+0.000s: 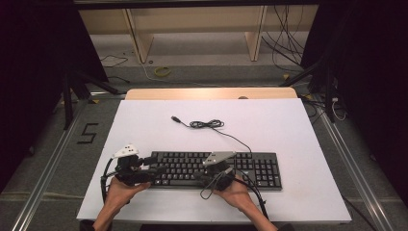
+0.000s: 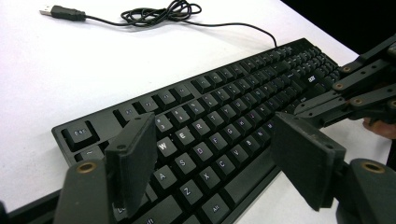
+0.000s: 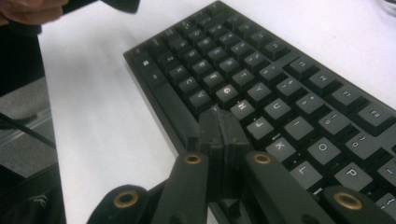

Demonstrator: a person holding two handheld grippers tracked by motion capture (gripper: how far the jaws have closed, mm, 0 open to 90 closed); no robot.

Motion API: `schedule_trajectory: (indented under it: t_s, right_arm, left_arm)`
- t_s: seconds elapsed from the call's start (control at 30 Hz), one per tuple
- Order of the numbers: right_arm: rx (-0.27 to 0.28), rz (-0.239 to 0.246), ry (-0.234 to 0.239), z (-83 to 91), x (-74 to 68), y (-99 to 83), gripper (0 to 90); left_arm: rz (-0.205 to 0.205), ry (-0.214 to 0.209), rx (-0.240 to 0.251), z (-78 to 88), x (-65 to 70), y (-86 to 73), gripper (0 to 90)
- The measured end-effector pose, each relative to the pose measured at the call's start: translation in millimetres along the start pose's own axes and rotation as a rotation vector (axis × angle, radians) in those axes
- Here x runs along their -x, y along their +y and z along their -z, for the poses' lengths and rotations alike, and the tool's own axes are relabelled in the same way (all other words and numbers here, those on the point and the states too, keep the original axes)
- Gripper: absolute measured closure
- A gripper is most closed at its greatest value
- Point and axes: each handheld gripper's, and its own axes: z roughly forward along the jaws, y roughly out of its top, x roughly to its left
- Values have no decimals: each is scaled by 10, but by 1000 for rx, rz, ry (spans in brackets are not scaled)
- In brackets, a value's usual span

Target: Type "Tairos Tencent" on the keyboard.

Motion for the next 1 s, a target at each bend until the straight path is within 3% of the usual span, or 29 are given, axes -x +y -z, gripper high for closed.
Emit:
schedule_trajectory:
  t_s: [0.6, 0.77, 0.93, 1.0]
  right_arm:
    - [-73, 28, -22, -164, -35, -79, 900]
    - [-67, 51, -41, -183, -74, -89, 900]
    - [-61, 16, -24, -156, -42, -66, 900]
    - [-13, -17, 5, -99, -18, -41, 900]
  left_arm:
    - [9, 2, -6, 21, -5, -53, 311]
    - [9, 1, -8, 22, -8, -57, 311]
    - [8, 4, -6, 21, 1, -58, 311]
    - [7, 5, -10, 19, -6, -58, 310]
